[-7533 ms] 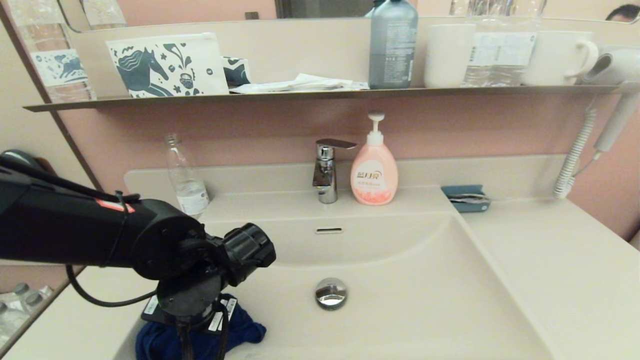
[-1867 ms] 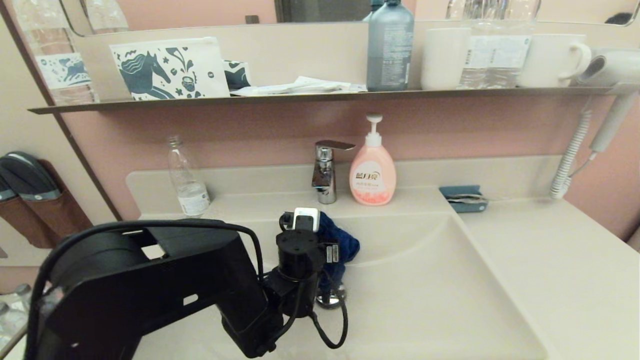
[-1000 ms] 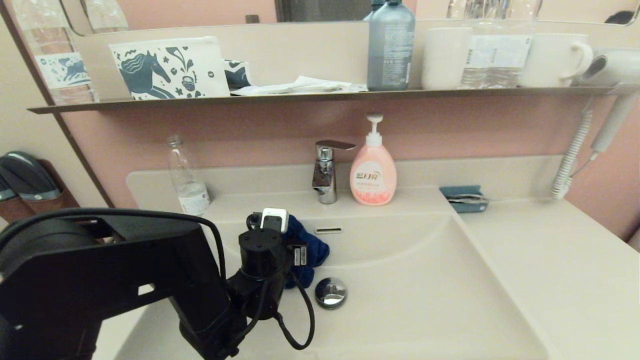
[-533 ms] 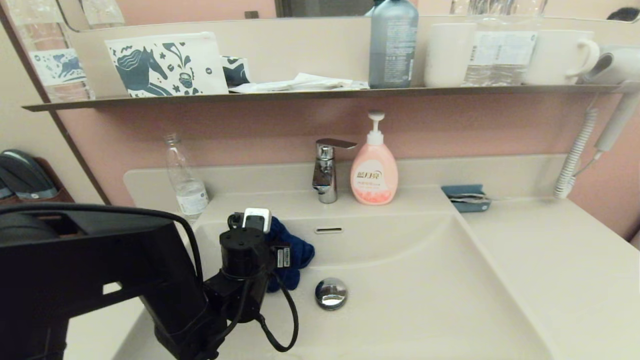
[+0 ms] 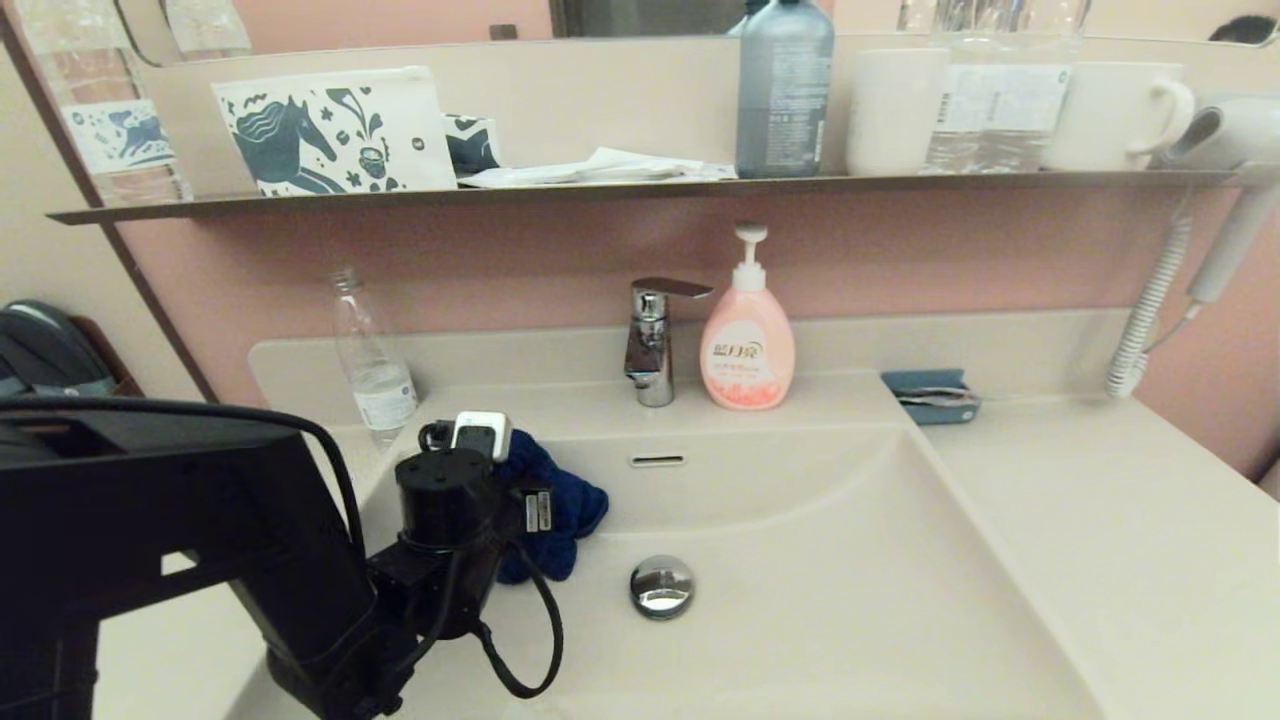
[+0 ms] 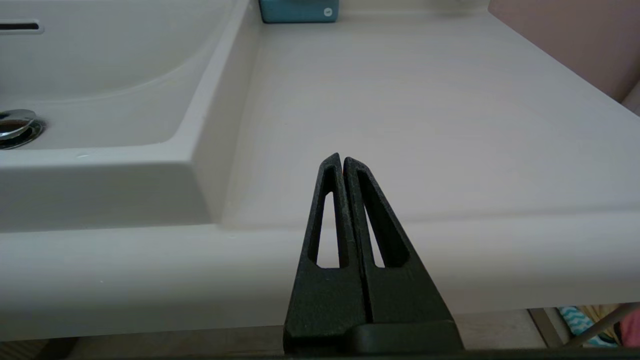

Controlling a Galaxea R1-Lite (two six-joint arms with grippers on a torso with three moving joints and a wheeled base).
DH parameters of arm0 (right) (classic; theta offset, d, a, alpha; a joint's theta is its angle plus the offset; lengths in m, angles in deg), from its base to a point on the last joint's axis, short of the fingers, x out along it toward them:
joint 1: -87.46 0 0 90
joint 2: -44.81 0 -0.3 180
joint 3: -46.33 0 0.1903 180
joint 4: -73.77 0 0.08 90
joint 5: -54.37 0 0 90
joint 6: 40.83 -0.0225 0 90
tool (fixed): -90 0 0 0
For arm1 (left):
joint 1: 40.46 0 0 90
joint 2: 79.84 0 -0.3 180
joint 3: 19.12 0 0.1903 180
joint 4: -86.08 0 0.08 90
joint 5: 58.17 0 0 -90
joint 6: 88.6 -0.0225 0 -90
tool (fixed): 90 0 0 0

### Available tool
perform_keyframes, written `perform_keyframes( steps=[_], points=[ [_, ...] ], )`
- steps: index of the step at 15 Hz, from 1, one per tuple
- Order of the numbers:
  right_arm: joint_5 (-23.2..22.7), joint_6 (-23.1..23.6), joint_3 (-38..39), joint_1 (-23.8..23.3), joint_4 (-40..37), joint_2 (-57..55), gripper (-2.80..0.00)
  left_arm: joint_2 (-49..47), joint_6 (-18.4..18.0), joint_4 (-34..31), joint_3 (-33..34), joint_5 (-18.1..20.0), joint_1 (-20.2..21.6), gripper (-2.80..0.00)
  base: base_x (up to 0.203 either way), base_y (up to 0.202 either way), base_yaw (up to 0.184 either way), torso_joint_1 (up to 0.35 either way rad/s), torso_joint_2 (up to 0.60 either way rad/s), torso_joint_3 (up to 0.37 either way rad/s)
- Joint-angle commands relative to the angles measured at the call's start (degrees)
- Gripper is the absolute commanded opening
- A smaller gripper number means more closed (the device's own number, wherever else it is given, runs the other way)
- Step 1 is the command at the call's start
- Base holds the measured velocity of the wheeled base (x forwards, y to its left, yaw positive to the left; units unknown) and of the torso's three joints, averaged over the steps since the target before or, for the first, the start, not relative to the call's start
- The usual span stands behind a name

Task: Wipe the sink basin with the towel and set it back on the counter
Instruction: Wipe the sink

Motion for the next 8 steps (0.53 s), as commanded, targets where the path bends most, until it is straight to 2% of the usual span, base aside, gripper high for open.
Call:
perform_keyframes(
  steps=[1, 6, 8],
  points=[
    [-0.03, 0.02, 0.0, -0.02, 0.0, -0.05, -2.8, -0.83, -0.16, 0.61, -0.38, 1.89, 3.64, -2.8, 0.0, 0.0, 0.0, 0.0, 0.0, 0.0],
    [-0.03, 0.02, 0.0, -0.02, 0.0, -0.05, -2.8, -0.76, -2.15, 0.65, -0.17, 5.19, 9.02, -2.8, 0.0, 0.0, 0.0, 0.0, 0.0, 0.0],
    [-0.03, 0.02, 0.0, -0.02, 0.0, -0.05, -2.8, 0.12, -2.2, 0.65, -0.18, 5.17, 8.74, -2.8, 0.0, 0.0, 0.0, 0.0, 0.0, 0.0]
  ],
)
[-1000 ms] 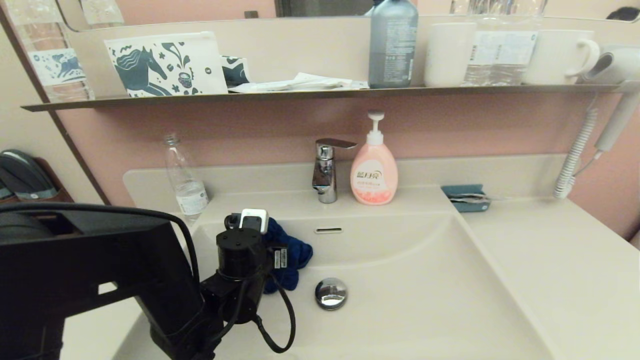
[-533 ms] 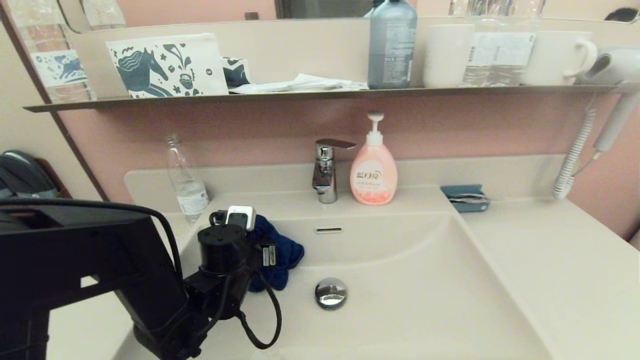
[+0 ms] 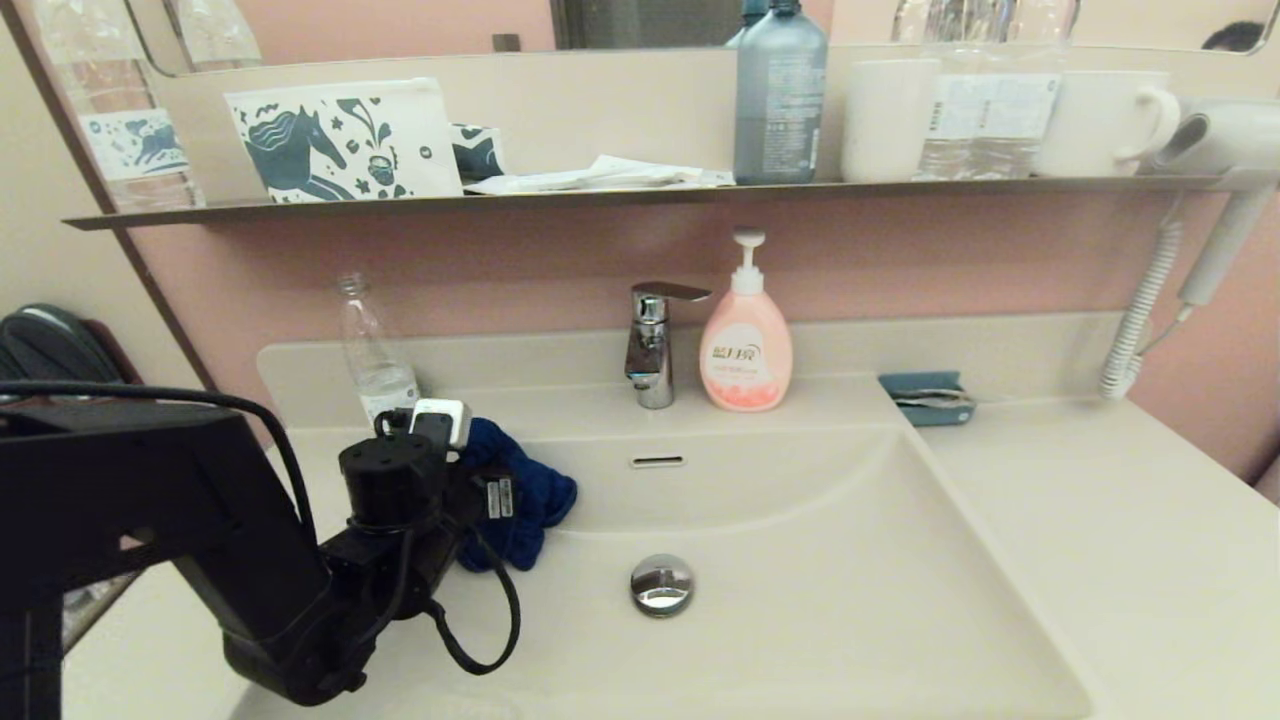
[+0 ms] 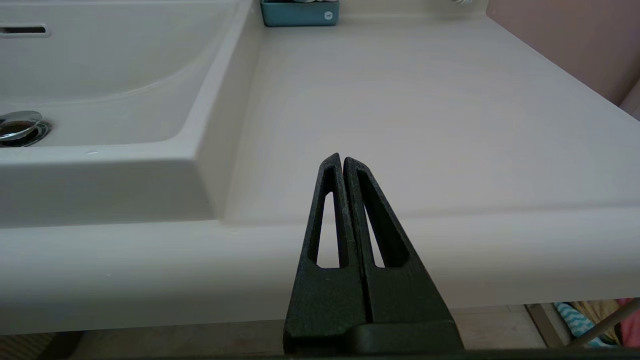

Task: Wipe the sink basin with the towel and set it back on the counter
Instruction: Wipe the sink

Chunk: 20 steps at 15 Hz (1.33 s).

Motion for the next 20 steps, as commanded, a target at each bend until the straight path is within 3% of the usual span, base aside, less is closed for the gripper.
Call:
perform_keyframes(
  steps=[1, 13, 17, 20],
  points=[
    [-0.02, 0.02, -0.05, -0.02, -0.02, -0.05, -2.8, 0.73, -0.1, 0.36, -0.02, -0.59, -1.5, -2.8, 0.0, 0.0, 0.0, 0.0, 0.0, 0.0],
    [-0.02, 0.02, 0.0, -0.02, -0.02, -0.05, -2.8, -3.11, -1.09, -0.71, -4.66, -12.34, -20.09, -2.8, 0.0, 0.0, 0.0, 0.0, 0.0, 0.0],
    [-0.02, 0.02, 0.0, -0.02, -0.02, -0.05, -2.8, 0.92, -1.25, -5.8, -5.23, -12.73, -20.11, -2.8, 0.0, 0.0, 0.0, 0.0, 0.0, 0.0],
    [-0.02, 0.02, 0.0, -0.02, -0.06, -0.05, -2.8, 8.42, -1.27, -17.22, -4.61, -13.41, -18.39, -2.8, 0.0, 0.0, 0.0, 0.0, 0.0, 0.0]
  ],
)
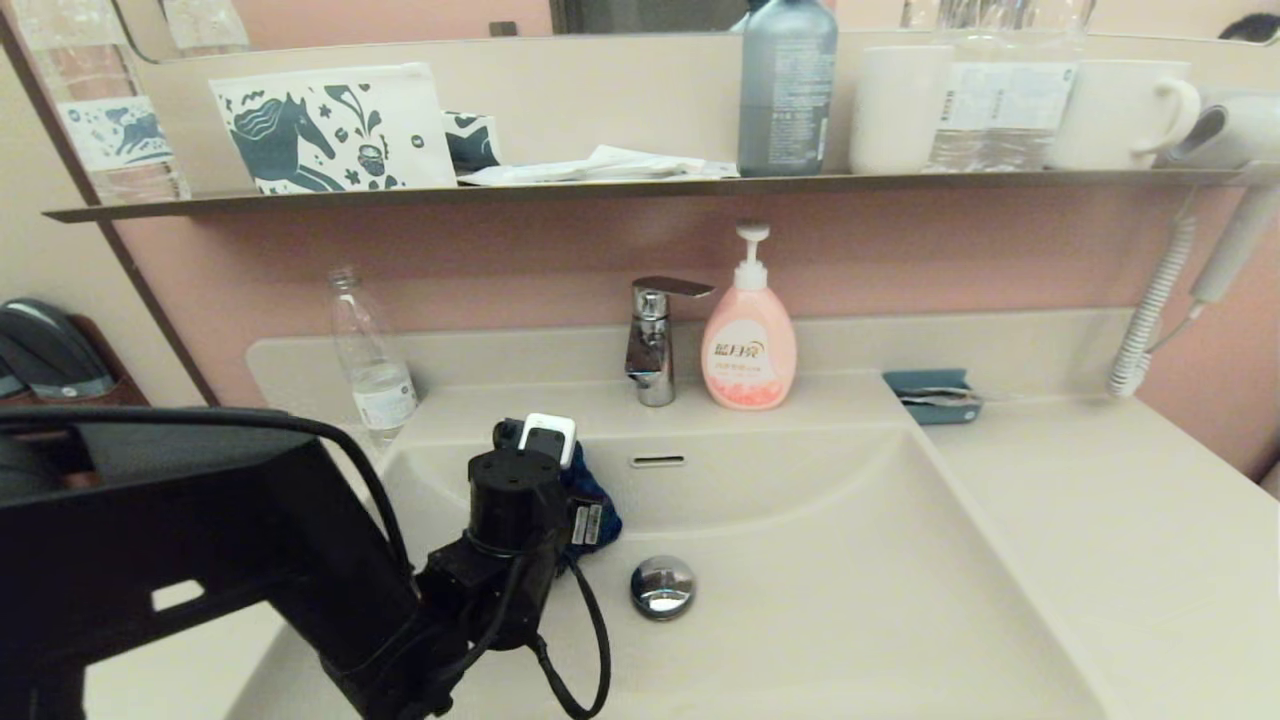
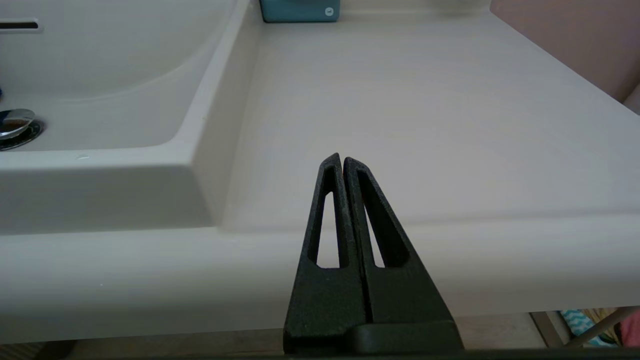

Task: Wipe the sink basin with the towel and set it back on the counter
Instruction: Wipe the sink

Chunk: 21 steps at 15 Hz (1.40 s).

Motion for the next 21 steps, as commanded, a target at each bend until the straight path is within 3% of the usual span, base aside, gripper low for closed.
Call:
perform_keyframes(
  steps=[1, 4, 5, 9, 12, 18, 21],
  points=[
    [-0.03, 0.02, -0.01, 0.0, 0.0, -0.05, -2.8, 8.47, 0.01, -8.7, 0.7, -0.55, 1.69, -2.8, 0.0, 0.0, 0.0, 0.0, 0.0, 0.0],
    [-0.03, 0.02, 0.0, 0.0, 0.0, -0.05, -2.8, 16.61, -0.02, -22.0, 1.98, -0.58, 4.82, -2.8, 0.0, 0.0, 0.0, 0.0, 0.0, 0.0],
    [-0.03, 0.02, 0.0, 0.0, -0.08, -0.05, -2.8, 17.55, -0.25, -23.74, 1.89, -0.5, 6.85, -2.8, 0.0, 0.0, 0.0, 0.0, 0.0, 0.0],
    [-0.03, 0.02, 0.0, 0.0, 0.0, -0.05, -2.8, 21.19, -8.49, -24.39, 1.81, 2.11, 13.27, -2.8, 0.0, 0.0, 0.0, 0.0, 0.0, 0.0],
    [-0.03, 0.02, 0.0, 0.0, 0.0, -0.05, -2.8, 24.21, -11.73, -24.53, 7.15, 3.1, 16.42, -2.8, 0.0, 0.0, 0.0, 0.0, 0.0, 0.0],
    [-0.03, 0.02, 0.0, 0.0, 0.0, -0.05, -2.8, 19.36, -11.8, -23.94, 7.03, 4.75, 18.2, -2.8, 0.0, 0.0, 0.0, 0.0, 0.0, 0.0],
    [-0.03, 0.02, 0.0, 0.0, 0.0, -0.05, -2.8, 13.57, -10.77, -17.25, 6.04, 4.73, 16.1, -2.8, 0.0, 0.0, 0.0, 0.0, 0.0, 0.0]
  ],
)
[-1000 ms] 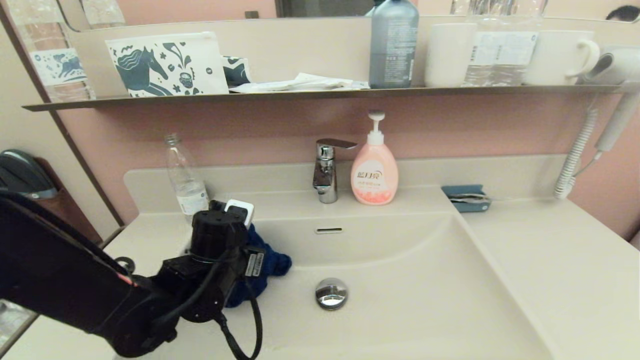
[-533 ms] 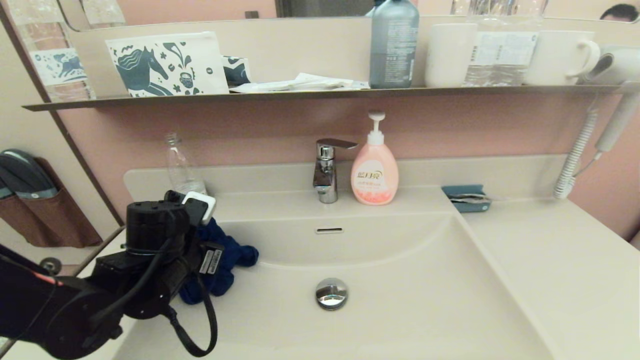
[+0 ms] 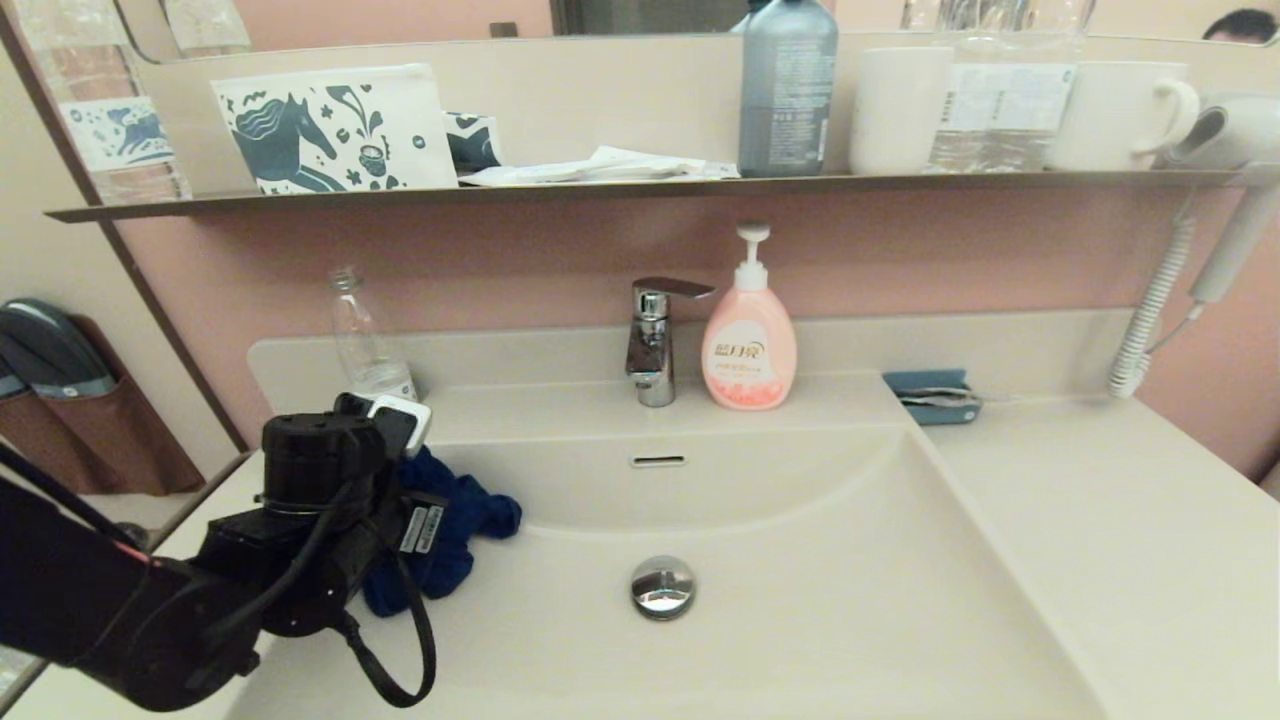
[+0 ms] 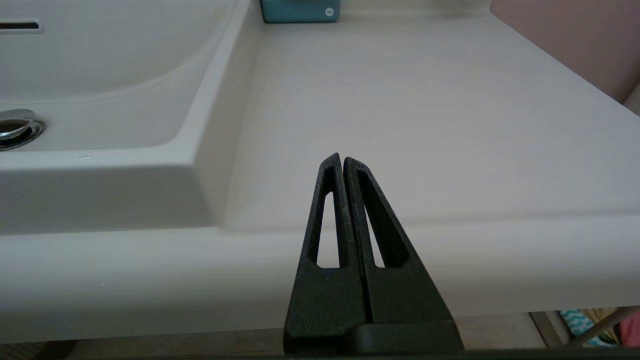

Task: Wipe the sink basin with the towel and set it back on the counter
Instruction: Wipe the sink

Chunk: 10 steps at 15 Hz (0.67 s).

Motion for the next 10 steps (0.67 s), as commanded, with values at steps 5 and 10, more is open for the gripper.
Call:
perform_keyframes(
  steps=[5, 10],
  points=[
    [-0.04, 0.02, 0.0, 0.0, 0.0, -0.05, -2.8, -11.75, 4.21, 10.12, -3.81, -5.52, -11.99, -2.8, 0.0, 0.0, 0.0, 0.0, 0.0, 0.0],
    [-0.04, 0.02, -0.05, 0.0, 0.0, -0.05, -2.8, -18.17, 9.08, 10.19, -7.38, -8.78, -18.31, -2.8, 0.0, 0.0, 0.0, 0.0, 0.0, 0.0]
  ],
)
